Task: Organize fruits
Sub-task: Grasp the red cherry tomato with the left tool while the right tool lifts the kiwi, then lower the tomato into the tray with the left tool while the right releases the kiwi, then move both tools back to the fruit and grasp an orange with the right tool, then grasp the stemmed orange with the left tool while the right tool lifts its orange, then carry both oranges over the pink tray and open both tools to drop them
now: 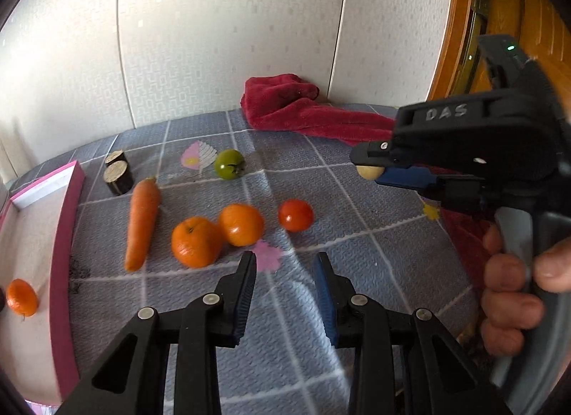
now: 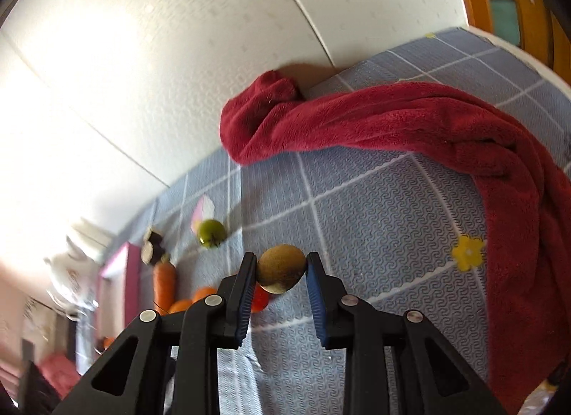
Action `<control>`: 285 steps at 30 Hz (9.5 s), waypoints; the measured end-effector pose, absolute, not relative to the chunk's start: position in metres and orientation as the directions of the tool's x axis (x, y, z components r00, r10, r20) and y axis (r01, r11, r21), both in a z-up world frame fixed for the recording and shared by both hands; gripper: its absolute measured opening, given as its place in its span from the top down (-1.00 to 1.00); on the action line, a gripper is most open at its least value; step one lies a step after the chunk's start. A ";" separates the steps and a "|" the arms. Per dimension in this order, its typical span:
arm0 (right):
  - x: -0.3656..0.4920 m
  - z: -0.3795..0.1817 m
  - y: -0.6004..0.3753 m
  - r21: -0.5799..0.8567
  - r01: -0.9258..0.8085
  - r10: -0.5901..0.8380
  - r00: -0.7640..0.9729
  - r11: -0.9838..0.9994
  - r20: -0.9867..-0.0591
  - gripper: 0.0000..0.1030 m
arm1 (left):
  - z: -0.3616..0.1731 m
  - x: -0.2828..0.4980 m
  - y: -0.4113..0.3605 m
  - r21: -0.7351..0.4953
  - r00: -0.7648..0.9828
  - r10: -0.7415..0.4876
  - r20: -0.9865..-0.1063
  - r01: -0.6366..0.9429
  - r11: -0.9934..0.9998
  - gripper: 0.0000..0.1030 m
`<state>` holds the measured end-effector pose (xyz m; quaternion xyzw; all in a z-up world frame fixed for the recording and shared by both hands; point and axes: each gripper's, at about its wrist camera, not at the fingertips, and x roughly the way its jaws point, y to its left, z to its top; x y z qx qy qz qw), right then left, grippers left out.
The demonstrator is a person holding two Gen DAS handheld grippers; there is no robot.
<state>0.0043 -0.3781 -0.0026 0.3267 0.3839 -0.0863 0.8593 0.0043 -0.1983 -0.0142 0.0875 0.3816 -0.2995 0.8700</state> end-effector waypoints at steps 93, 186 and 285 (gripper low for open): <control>0.069 -0.016 -0.094 0.212 -0.337 0.376 0.558 0.917 -0.739 0.34 | 0.004 0.065 0.060 -0.121 0.745 0.106 -0.659 -0.244 0.962 0.23; 0.082 -0.033 -0.286 0.226 0.198 0.101 0.496 0.954 -0.862 0.34 | -0.055 0.059 -0.150 -0.145 0.544 -0.409 -0.733 0.462 0.875 0.25; 0.107 -0.002 -0.102 0.251 -0.305 0.390 0.594 0.919 -0.703 0.34 | 0.011 0.115 0.057 -0.258 0.736 -0.100 -0.669 -0.105 0.960 0.28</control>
